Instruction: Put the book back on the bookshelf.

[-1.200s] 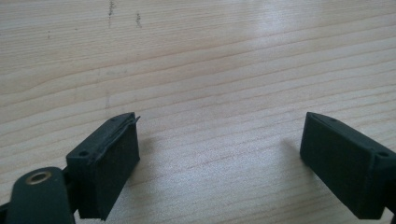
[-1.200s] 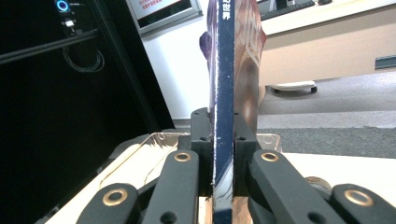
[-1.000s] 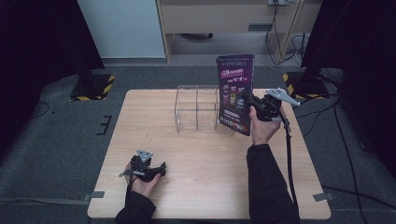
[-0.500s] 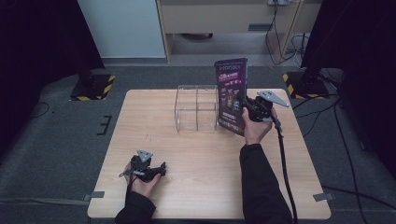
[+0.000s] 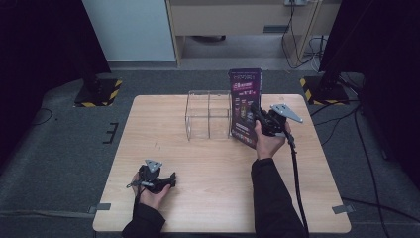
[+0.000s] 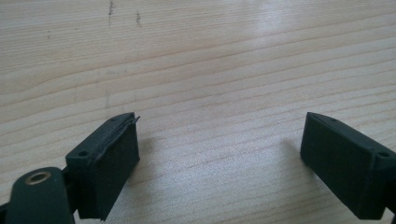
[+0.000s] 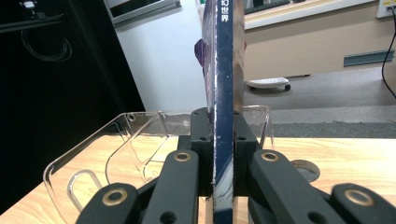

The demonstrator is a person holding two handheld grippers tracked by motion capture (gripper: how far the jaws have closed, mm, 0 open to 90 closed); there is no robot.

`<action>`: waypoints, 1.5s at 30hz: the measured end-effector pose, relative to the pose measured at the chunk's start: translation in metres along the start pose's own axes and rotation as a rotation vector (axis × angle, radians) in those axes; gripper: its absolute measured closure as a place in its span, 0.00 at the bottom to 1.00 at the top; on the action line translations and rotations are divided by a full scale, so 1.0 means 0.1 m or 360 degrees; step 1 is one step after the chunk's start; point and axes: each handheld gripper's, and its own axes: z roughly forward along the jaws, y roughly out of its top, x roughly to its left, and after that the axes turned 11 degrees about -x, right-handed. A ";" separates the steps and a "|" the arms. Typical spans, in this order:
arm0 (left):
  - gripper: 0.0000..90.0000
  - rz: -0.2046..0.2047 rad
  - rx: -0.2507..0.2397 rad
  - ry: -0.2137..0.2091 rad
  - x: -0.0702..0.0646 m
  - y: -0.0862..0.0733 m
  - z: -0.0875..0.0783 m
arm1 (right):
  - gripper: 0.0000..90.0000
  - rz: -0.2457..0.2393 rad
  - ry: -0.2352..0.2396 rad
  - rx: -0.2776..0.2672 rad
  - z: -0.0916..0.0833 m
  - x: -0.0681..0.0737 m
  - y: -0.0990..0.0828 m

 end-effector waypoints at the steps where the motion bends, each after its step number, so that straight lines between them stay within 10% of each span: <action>1: 0.12 0.0000 0.0000 0.0000 0.00 0.00 0.00 | 0.94 -0.0013 -0.0003 -0.0006 -0.01 0.01 -0.01; 18: 0.12 -0.0001 0.0000 0.0002 0.00 0.00 0.00 | 0.93 -0.0099 0.0024 -0.0032 -0.20 0.02 -0.16; 45: 0.12 -0.0002 0.0000 0.0004 0.00 0.00 0.00 | 0.92 -0.0200 0.0116 0.0292 -0.70 -0.03 -0.21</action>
